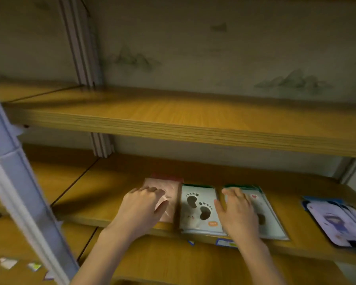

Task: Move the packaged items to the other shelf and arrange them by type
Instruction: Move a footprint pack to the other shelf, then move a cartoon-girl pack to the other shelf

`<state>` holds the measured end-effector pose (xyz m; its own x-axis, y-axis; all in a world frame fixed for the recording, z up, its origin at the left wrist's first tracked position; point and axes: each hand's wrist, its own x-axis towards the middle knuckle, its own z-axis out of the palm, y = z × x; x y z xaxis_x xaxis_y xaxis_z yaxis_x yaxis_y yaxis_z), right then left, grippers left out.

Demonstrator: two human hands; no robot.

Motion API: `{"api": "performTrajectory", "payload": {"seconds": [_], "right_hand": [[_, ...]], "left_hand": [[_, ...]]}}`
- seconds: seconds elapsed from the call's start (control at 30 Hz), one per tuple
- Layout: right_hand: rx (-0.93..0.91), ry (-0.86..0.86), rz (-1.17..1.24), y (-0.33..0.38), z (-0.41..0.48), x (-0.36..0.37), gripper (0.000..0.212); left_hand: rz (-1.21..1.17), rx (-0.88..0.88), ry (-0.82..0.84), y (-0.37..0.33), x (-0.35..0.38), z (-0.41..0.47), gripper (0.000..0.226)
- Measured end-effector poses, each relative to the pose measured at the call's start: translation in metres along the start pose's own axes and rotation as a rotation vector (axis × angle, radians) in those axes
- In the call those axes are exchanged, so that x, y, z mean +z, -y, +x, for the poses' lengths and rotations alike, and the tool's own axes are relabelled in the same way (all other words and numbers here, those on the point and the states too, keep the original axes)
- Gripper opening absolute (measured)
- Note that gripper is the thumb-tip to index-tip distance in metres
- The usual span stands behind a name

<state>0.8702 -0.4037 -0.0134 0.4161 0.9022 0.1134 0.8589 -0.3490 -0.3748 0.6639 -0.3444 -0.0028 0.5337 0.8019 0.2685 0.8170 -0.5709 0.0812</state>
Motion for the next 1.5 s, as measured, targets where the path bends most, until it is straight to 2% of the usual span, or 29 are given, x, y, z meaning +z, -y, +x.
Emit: {"api": "performTrajectory", "payload": {"seconds": [0.13,0.47,0.6,0.73,0.9,1.07,1.2,1.5], "right_hand": [[-0.215,0.004,-0.032,0.014,0.001,-0.008,0.044],[-0.737,0.27,-0.004,0.122,-0.022,0.017,0.037],[-0.882,0.356,0.056,0.173,-0.037,0.027,0.036],[-0.985,0.34,0.133,0.232,-0.063,0.048,0.025],[-1.057,0.343,0.162,0.319,-0.104,0.091,0.025],[-1.072,0.315,0.142,0.4,-0.131,0.129,0.028],[-1.006,0.308,0.146,0.463,-0.146,0.156,0.028],[-0.883,0.331,0.1,0.563,-0.141,0.206,0.03]], "left_hand": [[0.032,-0.071,-0.022,0.009,-0.005,-0.012,0.04],[0.13,-0.363,-0.002,0.065,-0.032,-0.092,0.038],[0.161,-0.482,-0.006,0.102,-0.044,-0.133,0.036],[0.202,-0.606,-0.005,0.144,-0.053,-0.172,0.038],[0.206,-0.664,-0.017,0.213,-0.07,-0.216,0.037],[0.219,-0.649,-0.05,0.288,-0.089,-0.262,0.034],[0.246,-0.657,-0.059,0.344,-0.105,-0.296,0.029],[0.206,-0.693,-0.119,0.442,-0.124,-0.325,0.035]]}}
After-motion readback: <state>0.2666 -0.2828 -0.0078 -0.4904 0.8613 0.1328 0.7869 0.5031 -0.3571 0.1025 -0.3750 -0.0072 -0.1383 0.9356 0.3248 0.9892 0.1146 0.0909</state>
